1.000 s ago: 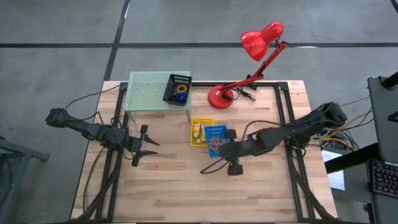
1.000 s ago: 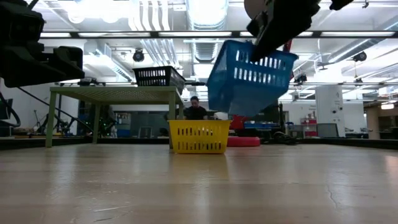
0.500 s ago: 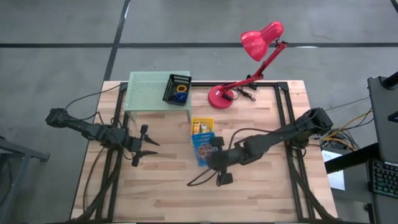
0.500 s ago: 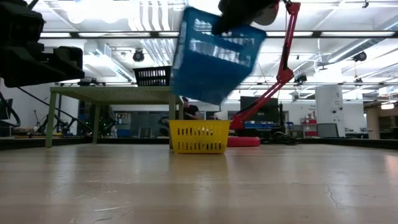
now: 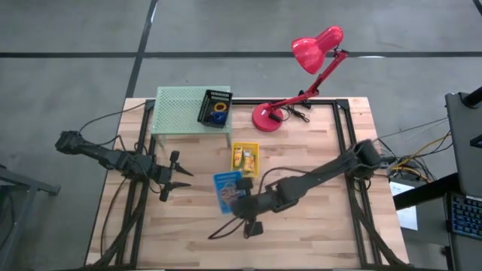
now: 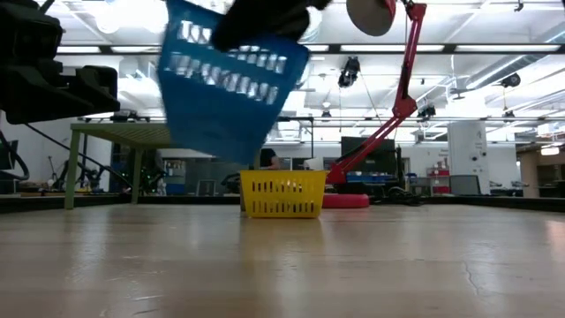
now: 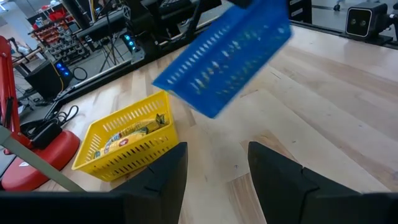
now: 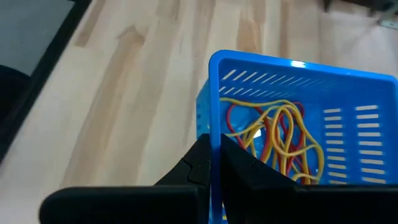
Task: Pick & Place Office Desk Supplies
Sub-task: Put the blue basket filled with rubber bands on the shelf
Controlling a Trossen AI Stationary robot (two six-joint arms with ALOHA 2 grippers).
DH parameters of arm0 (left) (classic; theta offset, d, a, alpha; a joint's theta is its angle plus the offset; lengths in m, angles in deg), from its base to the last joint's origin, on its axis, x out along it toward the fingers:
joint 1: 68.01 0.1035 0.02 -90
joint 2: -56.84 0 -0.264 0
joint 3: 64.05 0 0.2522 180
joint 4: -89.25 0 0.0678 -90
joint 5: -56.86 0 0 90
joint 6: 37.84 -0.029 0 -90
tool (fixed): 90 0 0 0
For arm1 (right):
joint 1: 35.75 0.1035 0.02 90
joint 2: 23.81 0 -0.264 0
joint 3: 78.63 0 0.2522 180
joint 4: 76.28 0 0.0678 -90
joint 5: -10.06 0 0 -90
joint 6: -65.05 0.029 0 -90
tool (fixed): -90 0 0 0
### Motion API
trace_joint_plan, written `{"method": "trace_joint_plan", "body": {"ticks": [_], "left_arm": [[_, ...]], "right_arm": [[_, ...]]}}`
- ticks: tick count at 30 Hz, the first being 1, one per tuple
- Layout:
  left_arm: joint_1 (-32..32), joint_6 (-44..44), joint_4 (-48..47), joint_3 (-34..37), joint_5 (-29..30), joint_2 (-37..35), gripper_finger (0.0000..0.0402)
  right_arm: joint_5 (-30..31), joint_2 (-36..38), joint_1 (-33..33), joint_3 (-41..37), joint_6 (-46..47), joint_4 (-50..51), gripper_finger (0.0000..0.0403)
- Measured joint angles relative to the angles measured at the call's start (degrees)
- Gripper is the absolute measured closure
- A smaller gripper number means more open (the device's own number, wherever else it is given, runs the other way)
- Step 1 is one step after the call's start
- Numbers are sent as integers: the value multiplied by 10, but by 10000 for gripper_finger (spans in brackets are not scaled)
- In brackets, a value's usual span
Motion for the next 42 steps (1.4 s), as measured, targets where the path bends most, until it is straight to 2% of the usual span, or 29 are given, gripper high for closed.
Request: {"method": "trace_joint_plan", "body": {"ticks": [5,10,15,21,30,42], "left_arm": [[0,0,0,0,0,0,229],[0,0,0,0,0,0,229],[0,0,0,0,0,0,229],[0,0,0,0,0,0,229],[0,0,0,0,0,0,229],[0,0,0,0,0,0,229]], "right_arm": [[5,-75,-1,88,7,32,390],[63,-135,-1,166,20,59,390],[76,-190,-2,242,23,68,390],[78,-241,-13,306,18,133,390],[91,-260,-33,308,5,104,390],[36,-260,-57,272,6,91,390]]}}
